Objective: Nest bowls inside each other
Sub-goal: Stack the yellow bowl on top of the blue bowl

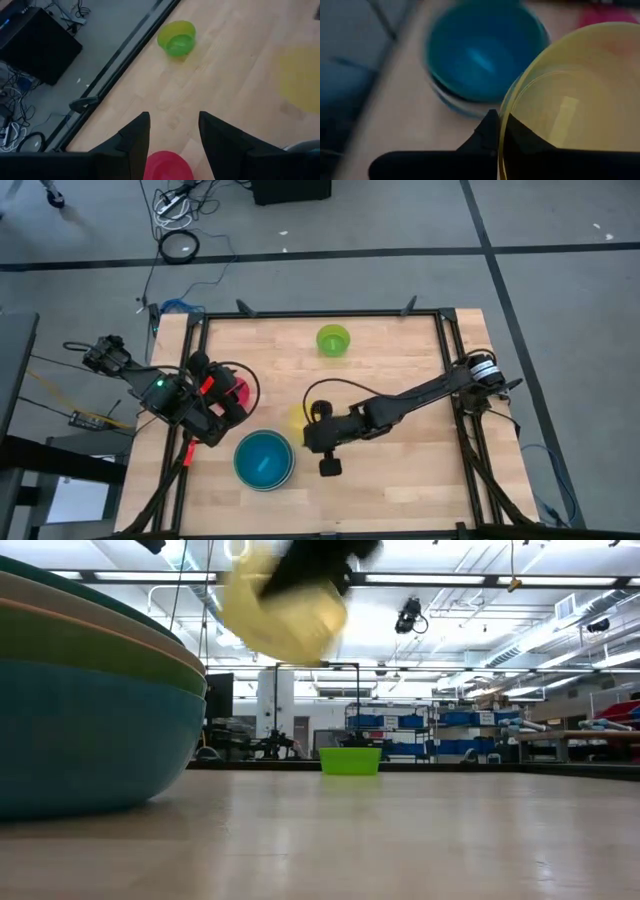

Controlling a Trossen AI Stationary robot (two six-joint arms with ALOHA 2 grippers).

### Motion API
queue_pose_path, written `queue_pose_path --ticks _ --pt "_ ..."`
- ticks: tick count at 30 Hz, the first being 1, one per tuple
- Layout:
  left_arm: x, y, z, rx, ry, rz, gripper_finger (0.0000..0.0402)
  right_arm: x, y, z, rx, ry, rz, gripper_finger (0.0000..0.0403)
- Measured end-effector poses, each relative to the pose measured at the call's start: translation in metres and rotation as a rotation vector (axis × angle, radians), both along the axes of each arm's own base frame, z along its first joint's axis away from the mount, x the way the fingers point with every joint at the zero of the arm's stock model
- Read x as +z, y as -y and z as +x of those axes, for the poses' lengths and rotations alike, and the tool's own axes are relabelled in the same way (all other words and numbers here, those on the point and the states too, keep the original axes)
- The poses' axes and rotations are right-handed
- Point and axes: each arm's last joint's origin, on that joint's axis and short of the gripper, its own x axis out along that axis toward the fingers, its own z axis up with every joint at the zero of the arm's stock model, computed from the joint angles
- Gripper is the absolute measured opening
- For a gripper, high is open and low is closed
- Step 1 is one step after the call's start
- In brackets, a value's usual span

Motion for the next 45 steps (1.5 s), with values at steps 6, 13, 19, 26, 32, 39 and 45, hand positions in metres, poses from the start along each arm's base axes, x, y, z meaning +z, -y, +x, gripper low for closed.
queue_pose_path --ticks 6,13,19,26,32,39,45 --pt "0.002 -0.001 0.001 0.012 0.046 0.055 0.0177 0.023 -0.01 0.013 0.162 0.162 0.141 0.0" --pt "0.019 -0.003 0.001 0.051 0.185 0.116 0.0177 0.032 -0.012 0.017 0.215 0.245 0.18 0.0" --pt "0.042 -0.005 0.0 0.072 0.307 0.159 0.0177 0.03 -0.015 0.022 0.249 0.285 0.204 0.0" --pt "0.051 -0.005 0.001 0.058 0.339 0.183 0.0177 0.007 -0.019 0.038 0.27 0.316 0.222 0.0" --pt "0.051 -0.005 0.001 0.057 0.337 0.185 0.0177 -0.008 -0.018 0.051 0.267 0.363 0.254 0.0" --pt "0.05 -0.004 0.001 0.056 0.336 0.182 0.0177 -0.034 -0.02 0.061 0.254 0.326 0.283 0.0" --pt "0.05 -0.005 0.001 0.055 0.332 0.182 0.0177 -0.041 -0.021 0.064 0.252 0.323 0.296 0.0009"
